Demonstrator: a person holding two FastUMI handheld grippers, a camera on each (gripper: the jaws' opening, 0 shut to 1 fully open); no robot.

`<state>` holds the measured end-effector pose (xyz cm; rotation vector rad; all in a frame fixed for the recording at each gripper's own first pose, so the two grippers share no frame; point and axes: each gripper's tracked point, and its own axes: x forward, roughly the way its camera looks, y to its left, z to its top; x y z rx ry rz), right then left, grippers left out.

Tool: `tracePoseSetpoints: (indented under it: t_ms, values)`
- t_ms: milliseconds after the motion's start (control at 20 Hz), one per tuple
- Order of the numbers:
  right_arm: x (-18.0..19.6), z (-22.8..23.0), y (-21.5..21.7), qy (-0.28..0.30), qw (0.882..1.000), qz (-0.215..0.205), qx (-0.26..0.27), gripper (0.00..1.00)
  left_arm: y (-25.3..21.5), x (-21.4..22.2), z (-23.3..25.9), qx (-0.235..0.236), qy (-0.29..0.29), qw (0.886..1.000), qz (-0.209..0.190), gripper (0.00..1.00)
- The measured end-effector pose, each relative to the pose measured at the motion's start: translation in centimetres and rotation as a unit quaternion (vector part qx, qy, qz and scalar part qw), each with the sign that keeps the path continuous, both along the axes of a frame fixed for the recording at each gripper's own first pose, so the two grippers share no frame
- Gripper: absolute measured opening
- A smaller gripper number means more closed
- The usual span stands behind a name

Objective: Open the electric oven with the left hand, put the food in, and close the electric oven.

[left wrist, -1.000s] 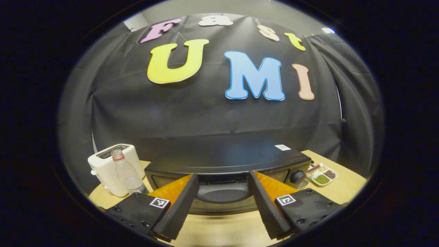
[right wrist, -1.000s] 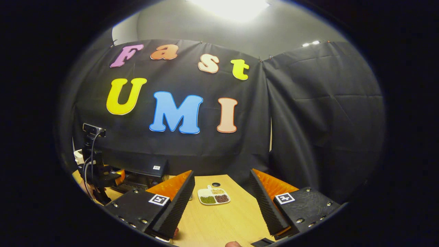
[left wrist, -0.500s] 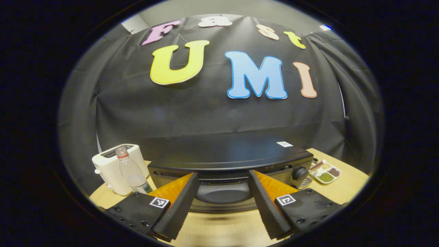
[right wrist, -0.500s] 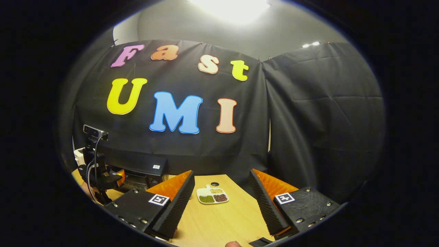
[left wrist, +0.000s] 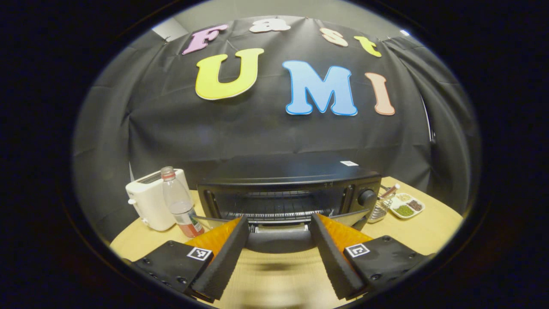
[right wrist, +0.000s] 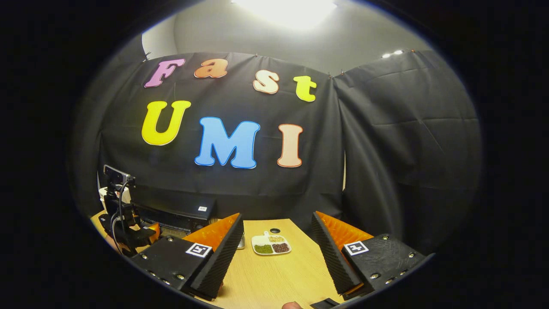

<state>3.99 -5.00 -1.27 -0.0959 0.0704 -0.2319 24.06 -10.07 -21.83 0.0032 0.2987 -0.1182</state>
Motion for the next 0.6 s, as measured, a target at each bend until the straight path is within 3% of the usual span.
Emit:
tracePoseSetpoints:
  t_ms: [600]
  values:
    - [-0.8,-0.9,-0.7,0.015,1.0,0.013,0.007,0.96,-0.2,-3.9,-4.1,0.005,0.046,0.999,0.004,0.97]
